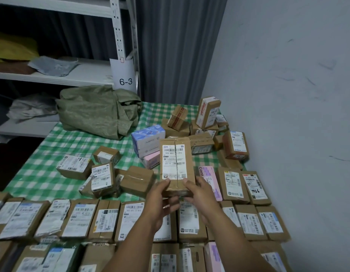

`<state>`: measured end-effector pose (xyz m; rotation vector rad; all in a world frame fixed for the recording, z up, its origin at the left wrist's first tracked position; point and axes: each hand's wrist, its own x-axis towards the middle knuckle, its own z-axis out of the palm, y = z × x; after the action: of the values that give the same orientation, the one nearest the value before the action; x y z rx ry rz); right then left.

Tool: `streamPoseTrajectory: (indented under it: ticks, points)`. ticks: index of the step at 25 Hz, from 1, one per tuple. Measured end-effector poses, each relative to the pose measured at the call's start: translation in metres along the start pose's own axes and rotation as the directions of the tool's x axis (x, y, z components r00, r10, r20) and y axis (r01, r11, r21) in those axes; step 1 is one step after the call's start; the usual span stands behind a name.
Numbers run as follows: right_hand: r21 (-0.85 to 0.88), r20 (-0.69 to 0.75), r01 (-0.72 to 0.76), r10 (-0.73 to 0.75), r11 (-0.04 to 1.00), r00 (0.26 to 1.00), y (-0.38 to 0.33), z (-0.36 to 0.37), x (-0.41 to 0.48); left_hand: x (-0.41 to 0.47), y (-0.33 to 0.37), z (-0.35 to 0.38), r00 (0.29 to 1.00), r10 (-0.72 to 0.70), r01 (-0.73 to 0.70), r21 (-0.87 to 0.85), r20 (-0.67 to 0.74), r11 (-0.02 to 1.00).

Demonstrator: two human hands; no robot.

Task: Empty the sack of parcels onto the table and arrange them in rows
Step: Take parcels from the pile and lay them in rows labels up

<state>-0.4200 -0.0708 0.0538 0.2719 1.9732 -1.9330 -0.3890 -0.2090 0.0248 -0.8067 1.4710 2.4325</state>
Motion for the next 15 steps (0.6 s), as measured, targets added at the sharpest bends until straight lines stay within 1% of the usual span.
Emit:
streamPoseTrajectory:
  ticks: [6,8,11,13,15]
  points:
    - [0.043,-0.017,-0.099,0.1,0.994,0.995,0.022,-0.025,0.016,0.019,-0.018,0.013,0.998,-0.045,0.051,0.156,-0.041,0.986]
    - [0.013,-0.07,-0.131,0.131,0.991,0.989,0.03,-0.043,0.031,0.029,-0.02,0.025,0.995,-0.066,0.077,0.179,-0.069,0.981]
    - [-0.017,-0.218,-0.193,0.184,0.981,0.958,0.049,-0.074,0.057,0.052,-0.028,0.036,0.982,-0.08,0.119,0.237,-0.17,0.964]
    - [-0.025,-0.285,-0.24,0.223,0.97,0.932,0.061,-0.092,0.074,0.079,-0.037,0.04,0.968,-0.043,0.122,0.312,-0.248,0.942]
    - [-0.075,-0.306,-0.249,0.215,0.966,0.928,0.069,-0.104,0.085,0.099,-0.042,0.045,0.958,-0.006,0.122,0.387,-0.286,0.914]
